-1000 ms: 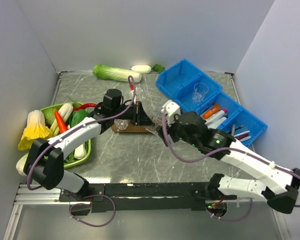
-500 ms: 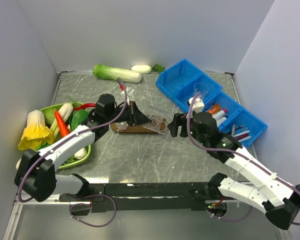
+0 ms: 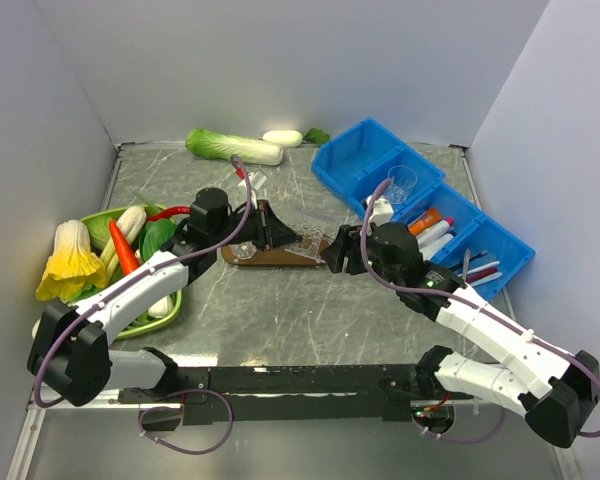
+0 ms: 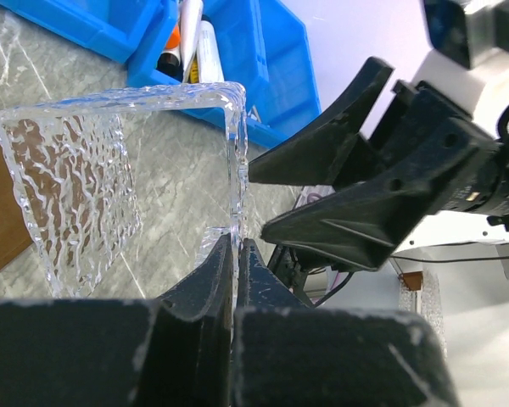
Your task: Prepare toiletry sets of a toothbrush and toothpaste on the tray
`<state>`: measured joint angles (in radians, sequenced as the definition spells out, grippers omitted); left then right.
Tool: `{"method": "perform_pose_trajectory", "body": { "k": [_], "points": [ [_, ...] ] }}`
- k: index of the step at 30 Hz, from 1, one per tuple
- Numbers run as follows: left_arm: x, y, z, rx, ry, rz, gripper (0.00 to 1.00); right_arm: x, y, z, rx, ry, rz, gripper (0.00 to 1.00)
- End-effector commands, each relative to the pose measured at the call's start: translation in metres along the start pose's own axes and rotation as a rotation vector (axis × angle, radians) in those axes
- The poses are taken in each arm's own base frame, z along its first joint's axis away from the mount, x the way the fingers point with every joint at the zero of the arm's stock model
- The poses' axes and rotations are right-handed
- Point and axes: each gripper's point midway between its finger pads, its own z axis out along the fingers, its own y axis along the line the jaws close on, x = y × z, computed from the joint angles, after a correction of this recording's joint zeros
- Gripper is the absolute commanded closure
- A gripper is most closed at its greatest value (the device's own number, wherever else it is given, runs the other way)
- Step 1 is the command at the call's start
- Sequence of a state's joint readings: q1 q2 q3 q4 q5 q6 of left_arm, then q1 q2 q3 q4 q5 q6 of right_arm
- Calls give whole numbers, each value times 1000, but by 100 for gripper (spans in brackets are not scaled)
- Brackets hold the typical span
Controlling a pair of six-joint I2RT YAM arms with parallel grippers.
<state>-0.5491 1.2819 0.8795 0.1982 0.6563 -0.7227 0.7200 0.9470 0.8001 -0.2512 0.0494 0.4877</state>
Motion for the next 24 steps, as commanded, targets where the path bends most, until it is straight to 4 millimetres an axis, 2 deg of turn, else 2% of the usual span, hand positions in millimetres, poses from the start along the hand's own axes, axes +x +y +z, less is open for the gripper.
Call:
{"method": "perform_pose_trajectory", "body": {
  "k": [1, 7, 18, 24],
  "points": [
    [-17, -19, -4, 50, -58, 69, 99, -12, 1, 7, 8, -69, 64, 37],
    [-16, -19, -3, 57, -51, 63, 99, -14, 2, 12, -1, -94, 79, 46],
    [-15, -21, -3, 67, -49, 63, 99, -7, 3, 27, -4, -78, 101, 53],
    [-13, -19, -1, 68, -42, 54, 99, -6, -1, 31, 17, -81, 116, 73]
  ]
}}
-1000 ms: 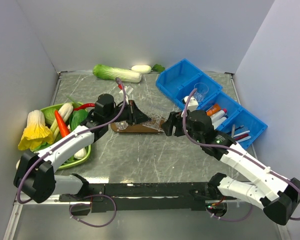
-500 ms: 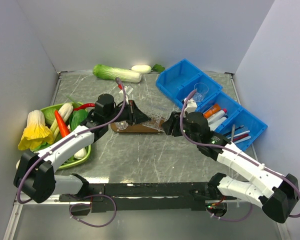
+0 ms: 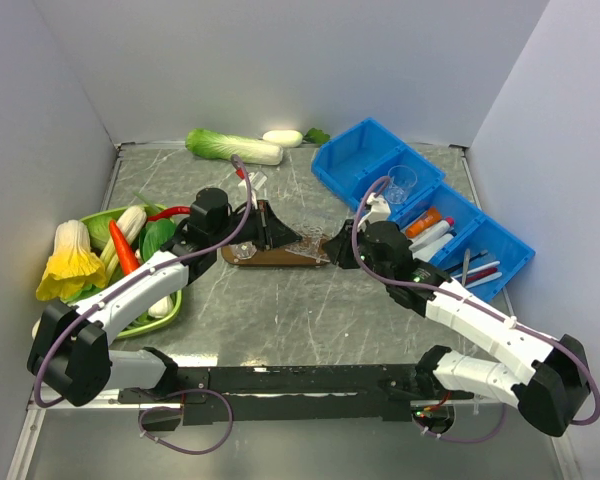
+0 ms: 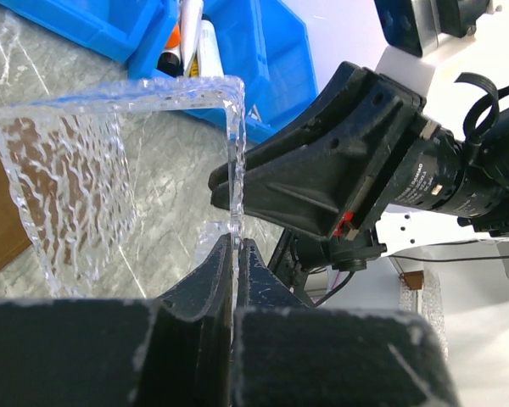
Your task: Prepare toiletry sets of a toothbrush and toothpaste on the tray
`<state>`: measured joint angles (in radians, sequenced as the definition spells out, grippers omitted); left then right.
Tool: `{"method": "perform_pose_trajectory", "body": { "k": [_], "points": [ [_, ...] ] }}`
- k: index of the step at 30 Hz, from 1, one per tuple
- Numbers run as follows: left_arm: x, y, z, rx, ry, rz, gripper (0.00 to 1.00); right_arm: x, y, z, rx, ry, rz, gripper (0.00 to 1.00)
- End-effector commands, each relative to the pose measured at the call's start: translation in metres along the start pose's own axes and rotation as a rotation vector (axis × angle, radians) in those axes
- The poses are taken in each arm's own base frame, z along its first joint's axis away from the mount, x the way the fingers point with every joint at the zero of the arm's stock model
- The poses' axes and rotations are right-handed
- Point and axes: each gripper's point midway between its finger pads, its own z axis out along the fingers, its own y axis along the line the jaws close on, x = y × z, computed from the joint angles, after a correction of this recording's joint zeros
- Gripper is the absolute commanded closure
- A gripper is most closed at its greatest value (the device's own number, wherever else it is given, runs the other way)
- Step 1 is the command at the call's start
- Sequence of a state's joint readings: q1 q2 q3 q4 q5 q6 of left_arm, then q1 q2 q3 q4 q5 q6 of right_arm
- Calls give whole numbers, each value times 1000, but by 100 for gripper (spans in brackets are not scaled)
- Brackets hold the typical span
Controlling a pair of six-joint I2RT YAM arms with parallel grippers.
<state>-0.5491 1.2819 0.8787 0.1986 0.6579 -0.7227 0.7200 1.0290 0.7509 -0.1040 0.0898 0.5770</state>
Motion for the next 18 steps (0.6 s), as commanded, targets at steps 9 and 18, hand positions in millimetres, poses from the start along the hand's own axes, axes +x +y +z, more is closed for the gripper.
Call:
{"method": "perform_pose_trajectory", "body": {
  "k": [9, 18],
  "points": [
    [-22, -11, -4, -24, -52, 129, 89, -16, 4, -4, -2, -67, 52, 100],
    [-42, -5, -22, -161, -145, 214, 21, -24, -5, -16, 51, -89, 28, 100]
  ]
}}
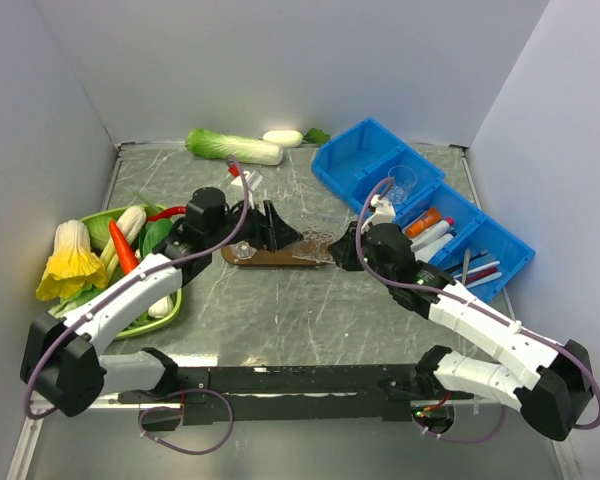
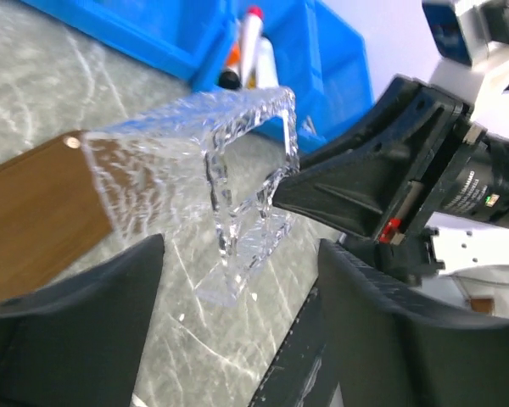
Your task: Prepare toiletry sets of a toothbrush and toothpaste on the tray
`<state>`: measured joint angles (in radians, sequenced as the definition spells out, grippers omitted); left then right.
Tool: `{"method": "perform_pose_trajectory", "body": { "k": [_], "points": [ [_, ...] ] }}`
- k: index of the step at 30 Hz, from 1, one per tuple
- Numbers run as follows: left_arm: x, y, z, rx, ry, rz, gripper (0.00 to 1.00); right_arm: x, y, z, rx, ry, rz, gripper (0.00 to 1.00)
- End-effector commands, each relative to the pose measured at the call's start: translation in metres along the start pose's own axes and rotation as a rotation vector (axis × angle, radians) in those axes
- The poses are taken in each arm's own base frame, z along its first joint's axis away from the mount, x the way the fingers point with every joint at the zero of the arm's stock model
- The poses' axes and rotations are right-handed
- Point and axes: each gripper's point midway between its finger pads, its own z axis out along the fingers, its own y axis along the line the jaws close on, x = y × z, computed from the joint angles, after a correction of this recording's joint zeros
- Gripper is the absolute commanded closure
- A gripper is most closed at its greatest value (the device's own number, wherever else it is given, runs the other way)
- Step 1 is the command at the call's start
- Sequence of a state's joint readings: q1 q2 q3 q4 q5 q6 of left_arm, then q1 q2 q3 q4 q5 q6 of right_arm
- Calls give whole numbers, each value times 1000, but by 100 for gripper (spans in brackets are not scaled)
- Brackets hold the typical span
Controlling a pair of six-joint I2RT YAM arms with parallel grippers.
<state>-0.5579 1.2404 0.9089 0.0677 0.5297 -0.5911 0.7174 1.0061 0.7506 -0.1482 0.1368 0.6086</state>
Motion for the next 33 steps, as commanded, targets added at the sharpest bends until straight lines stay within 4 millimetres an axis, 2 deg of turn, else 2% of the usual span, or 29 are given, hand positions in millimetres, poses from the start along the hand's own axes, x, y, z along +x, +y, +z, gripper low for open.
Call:
{"method": "perform_pose_trajectory", "body": {
  "k": [1, 4, 5, 6, 8, 9, 12, 16, 22, 25, 32, 33],
  "points": [
    [-40, -13, -18, -54, -135, 115, 16, -23, 4, -11, 5, -77, -1, 100],
    [-55, -11, -33, -123, -207, 165, 10, -26, 4, -14, 13, -74, -10, 100],
    [-62, -4, -38, -170, -240, 187, 9, -25, 3, -13, 20, -68, -16, 100],
    [-69, -9, -48, -182, -278, 206, 9, -24, 3, -12, 21, -64, -19, 100],
    [-76, -5, -58, -230, -325, 227, 7, -21, 2, -9, 24, -54, -22, 100],
    [-80, -10, -66, -229, -353, 238, 6, -21, 5, -8, 10, -51, -20, 100],
    [-87, -8, -77, -267, -405, 250, 4, -21, 12, -1, -20, -49, -16, 100],
    [-89, -8, -80, -275, -414, 254, 4, -17, 20, 9, -48, -25, -2, 100],
    [-88, -11, -78, -258, -406, 250, 4, -13, 20, 12, -48, -11, 15, 100],
    [-88, -9, -79, -271, -410, 248, 4, -22, 26, 8, -76, -44, 42, 100],
    [-92, -9, -87, -290, -448, 247, 2, -52, 55, 3, -224, -139, 154, 100],
    [-93, -8, -87, -293, -449, 246, 1, -49, 55, 6, -239, -130, 173, 100]
  ]
}}
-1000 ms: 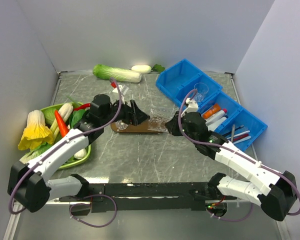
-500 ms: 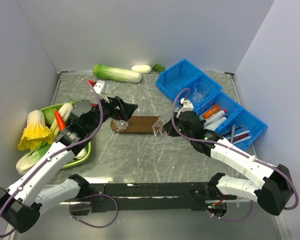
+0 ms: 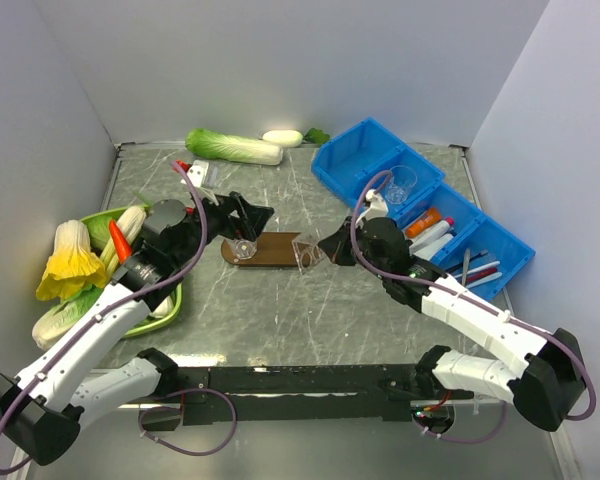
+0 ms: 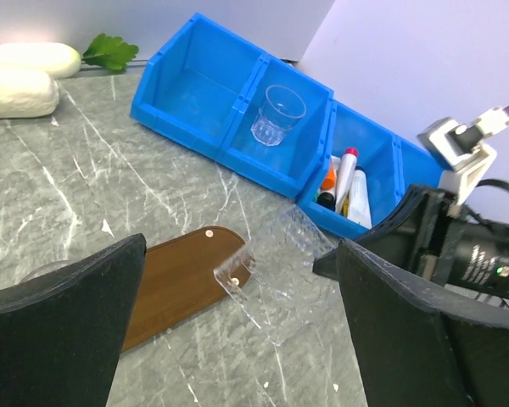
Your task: Prepare toiletry sets of a toothbrush and toothpaste on the tray
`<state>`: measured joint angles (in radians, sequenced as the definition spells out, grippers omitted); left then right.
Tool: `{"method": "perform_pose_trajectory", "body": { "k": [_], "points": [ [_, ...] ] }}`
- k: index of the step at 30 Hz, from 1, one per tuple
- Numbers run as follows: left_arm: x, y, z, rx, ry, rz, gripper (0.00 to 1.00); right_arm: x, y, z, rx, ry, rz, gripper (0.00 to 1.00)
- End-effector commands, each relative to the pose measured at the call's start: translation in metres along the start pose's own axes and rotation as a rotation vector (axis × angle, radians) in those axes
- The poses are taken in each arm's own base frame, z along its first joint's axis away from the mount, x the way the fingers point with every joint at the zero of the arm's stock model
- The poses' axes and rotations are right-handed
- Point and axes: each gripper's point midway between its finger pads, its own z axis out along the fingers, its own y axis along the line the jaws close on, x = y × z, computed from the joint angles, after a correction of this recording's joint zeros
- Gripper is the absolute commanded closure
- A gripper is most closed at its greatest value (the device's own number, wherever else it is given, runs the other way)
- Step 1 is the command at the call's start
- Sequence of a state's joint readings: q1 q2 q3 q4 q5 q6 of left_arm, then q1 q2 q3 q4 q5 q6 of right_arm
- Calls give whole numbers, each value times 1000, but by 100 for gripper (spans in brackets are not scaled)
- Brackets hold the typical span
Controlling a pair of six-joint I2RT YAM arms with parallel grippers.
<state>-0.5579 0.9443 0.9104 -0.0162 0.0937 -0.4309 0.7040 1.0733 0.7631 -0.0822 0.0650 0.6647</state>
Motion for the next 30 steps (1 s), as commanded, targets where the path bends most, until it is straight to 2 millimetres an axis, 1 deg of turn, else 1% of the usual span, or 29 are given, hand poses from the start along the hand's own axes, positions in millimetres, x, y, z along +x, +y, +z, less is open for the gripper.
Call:
{"method": "perform_pose_trajectory", "body": {
  "k": [1, 2, 4, 7, 10, 11, 13, 16, 17, 22, 26, 30],
  "points": [
    [-17, 0, -5, -12, -68, 15, 1, -50, 46, -6, -198, -164, 114, 100],
    [-17, 0, -5, -14, -69, 15, 1, -53, 52, -5, -235, -174, 121, 100],
    [-16, 1, -5, -15, -66, 15, 1, -51, 53, 2, -257, -161, 142, 100],
    [-15, 0, -4, -11, -63, 15, 1, -55, 62, 9, -312, -179, 158, 100],
    [-15, 2, -4, -16, -59, 19, 0, -57, 66, 18, -327, -189, 157, 100],
    [-16, 2, -4, -17, -61, 19, 1, -54, 64, 25, -321, -180, 165, 100],
    [-15, 2, -3, -20, -59, 22, 1, -54, 67, 30, -337, -180, 169, 100],
    [-14, 2, -3, -18, -55, 22, 1, -50, 64, 40, -336, -178, 180, 100],
    [-14, 3, -3, -19, -56, 23, 1, -45, 60, 46, -324, -169, 183, 100],
    [-12, 3, -1, -17, -50, 24, 1, -40, 59, 58, -324, -159, 160, 100],
    [-9, 3, 1, -14, -34, 22, 1, -31, 52, 71, -301, -135, 161, 100],
    [-9, 3, 1, -15, -34, 23, 1, -25, 48, 78, -294, -125, 156, 100]
  ]
}}
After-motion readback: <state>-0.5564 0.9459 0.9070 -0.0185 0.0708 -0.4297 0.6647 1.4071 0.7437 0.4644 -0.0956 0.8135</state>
